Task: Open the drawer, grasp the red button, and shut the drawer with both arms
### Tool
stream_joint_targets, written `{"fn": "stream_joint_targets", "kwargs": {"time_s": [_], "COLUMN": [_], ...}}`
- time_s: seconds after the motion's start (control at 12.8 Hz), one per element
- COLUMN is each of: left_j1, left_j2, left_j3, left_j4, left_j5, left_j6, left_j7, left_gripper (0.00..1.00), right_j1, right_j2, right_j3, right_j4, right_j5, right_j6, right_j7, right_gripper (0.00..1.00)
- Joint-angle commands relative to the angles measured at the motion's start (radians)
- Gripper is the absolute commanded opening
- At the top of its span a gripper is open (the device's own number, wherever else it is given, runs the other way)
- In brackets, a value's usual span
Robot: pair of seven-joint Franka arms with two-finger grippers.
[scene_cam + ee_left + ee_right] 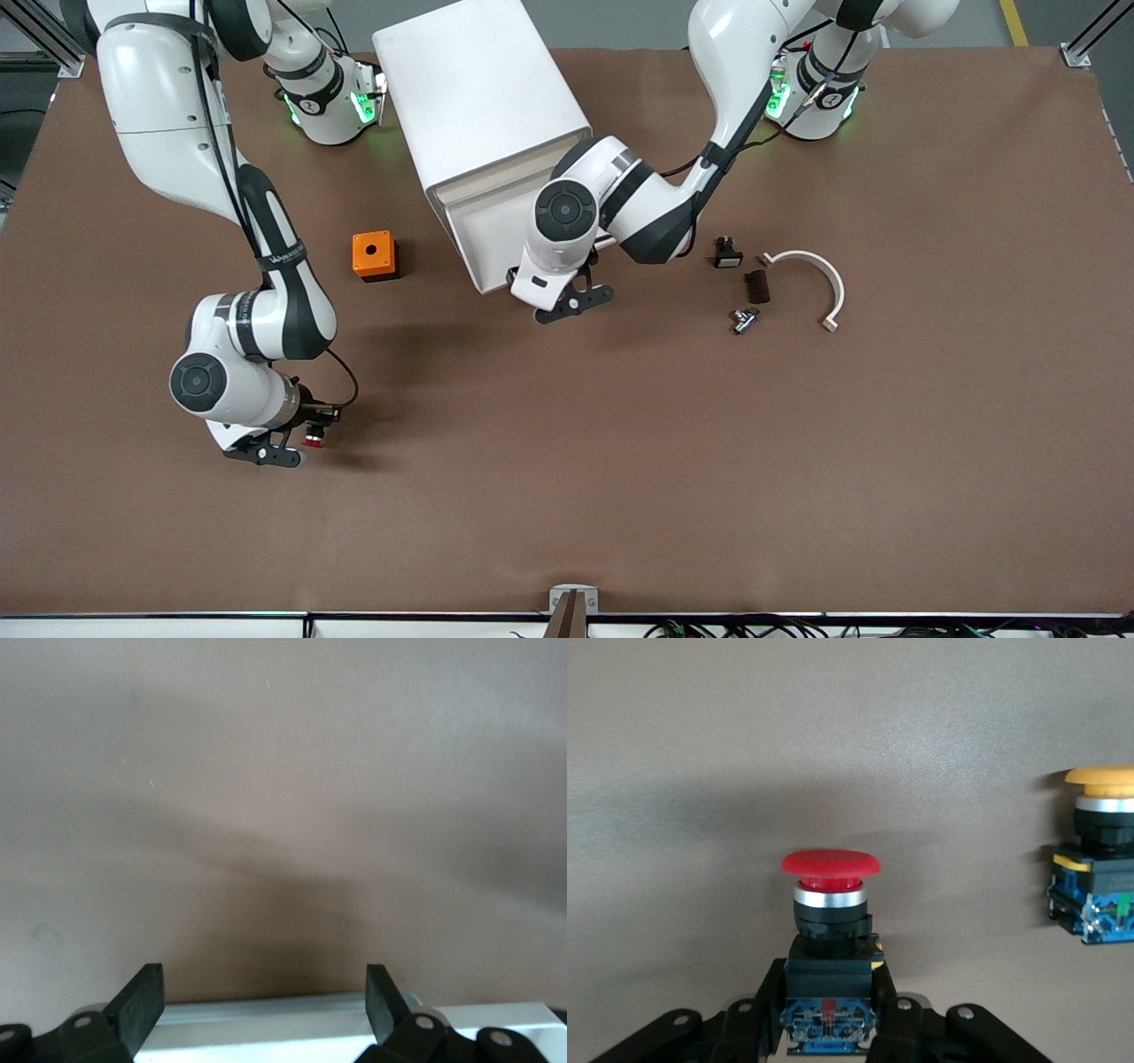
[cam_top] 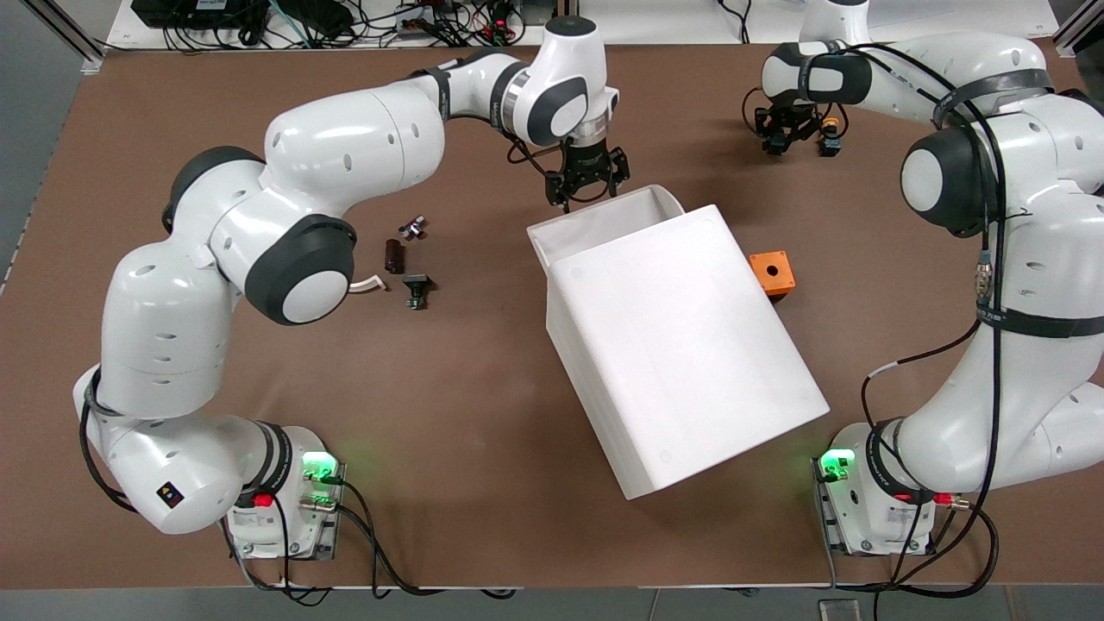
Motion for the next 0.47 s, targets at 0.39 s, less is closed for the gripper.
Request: {"fn": "stream_joint_targets", "kwargs": {"time_s": [0.39], "left_j1": [-0.072], "left_j2": [-0.020], "left_j3": [-0.001], "left_j4": [-0.061], "left_j5": [-0.153], "left_j6": [0.005], "left_j7": [-0.001], "left_gripper": [1.00], "right_j1": [-0.069], "right_j2": [0.022], "right_j3": [0.019], "right_j4": [0.006], "right_j5": [0.007], "right_j6": [0.026], "right_j7": [-0.109], "right_gripper": [0.01]}}
